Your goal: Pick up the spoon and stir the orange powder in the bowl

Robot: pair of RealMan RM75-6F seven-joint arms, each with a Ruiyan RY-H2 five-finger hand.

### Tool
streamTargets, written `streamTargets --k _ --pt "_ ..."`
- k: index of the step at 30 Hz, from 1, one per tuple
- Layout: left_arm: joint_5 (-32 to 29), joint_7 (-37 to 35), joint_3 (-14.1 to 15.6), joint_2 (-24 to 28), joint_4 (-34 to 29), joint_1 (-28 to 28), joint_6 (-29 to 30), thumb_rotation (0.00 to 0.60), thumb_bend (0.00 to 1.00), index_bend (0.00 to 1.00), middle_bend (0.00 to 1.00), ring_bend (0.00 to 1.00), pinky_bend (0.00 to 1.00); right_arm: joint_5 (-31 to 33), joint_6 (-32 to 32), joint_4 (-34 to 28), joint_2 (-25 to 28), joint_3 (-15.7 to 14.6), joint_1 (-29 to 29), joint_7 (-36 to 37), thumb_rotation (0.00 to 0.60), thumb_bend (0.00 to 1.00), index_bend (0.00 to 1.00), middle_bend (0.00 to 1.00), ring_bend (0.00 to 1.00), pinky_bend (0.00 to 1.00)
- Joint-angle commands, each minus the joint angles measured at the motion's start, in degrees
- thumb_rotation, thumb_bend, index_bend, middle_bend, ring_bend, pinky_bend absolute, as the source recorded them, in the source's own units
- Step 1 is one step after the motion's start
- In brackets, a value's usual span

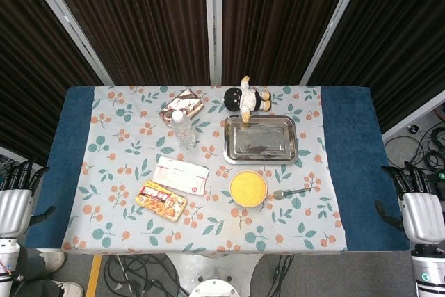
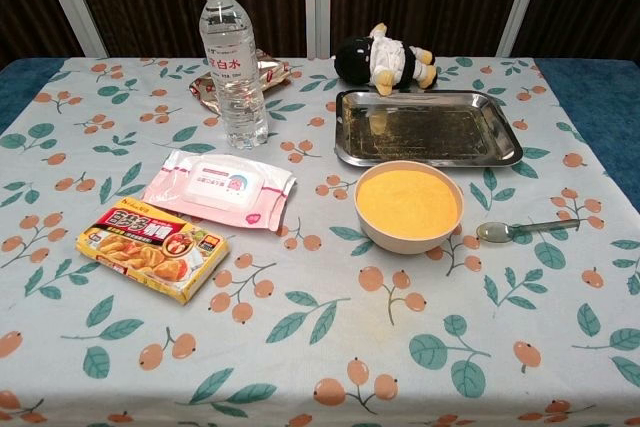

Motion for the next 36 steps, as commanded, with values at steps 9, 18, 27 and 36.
streamTargets --k 9,18,27,36 --pt "0.5 -0.2 0.0 -0.2 0.4 0.4 1.1 0.6 0.09 0.23 0.1 0.09 0.12 -0.6 0.3 0.4 0.0 -0.4 -0.3 0.4 0.6 0.23 0.17 0.22 0.05 0.08" --pt "1.4 -1.4 0.1 -0.5 1.1 0.5 1.7 0.6 0.09 0.14 0.08 0.09 0.12 -1.4 -1.2 0.1 0.4 -0.9 0.4 -0.7 0.6 0.23 0.14 0.21 0.05 0.08" --pt "0.8 -1.5 0.9 0.0 0.2 0.2 -0.4 0.6 0.09 0.15 0.08 0.09 0.12 -1.4 -12.3 1.8 -3.3 -0.8 7.3 -2.3 0.6 0.24 0.4 0.31 0.14 0.18" --pt "0.2 -2.9 1.0 -0.3 1.2 0.4 -1.0 0.6 0.09 0.16 0.08 0.09 0.12 4.1 -27.0 10.2 -12.4 0.1 15.9 -6.4 0.6 0.24 0.43 0.29 0.12 0.17"
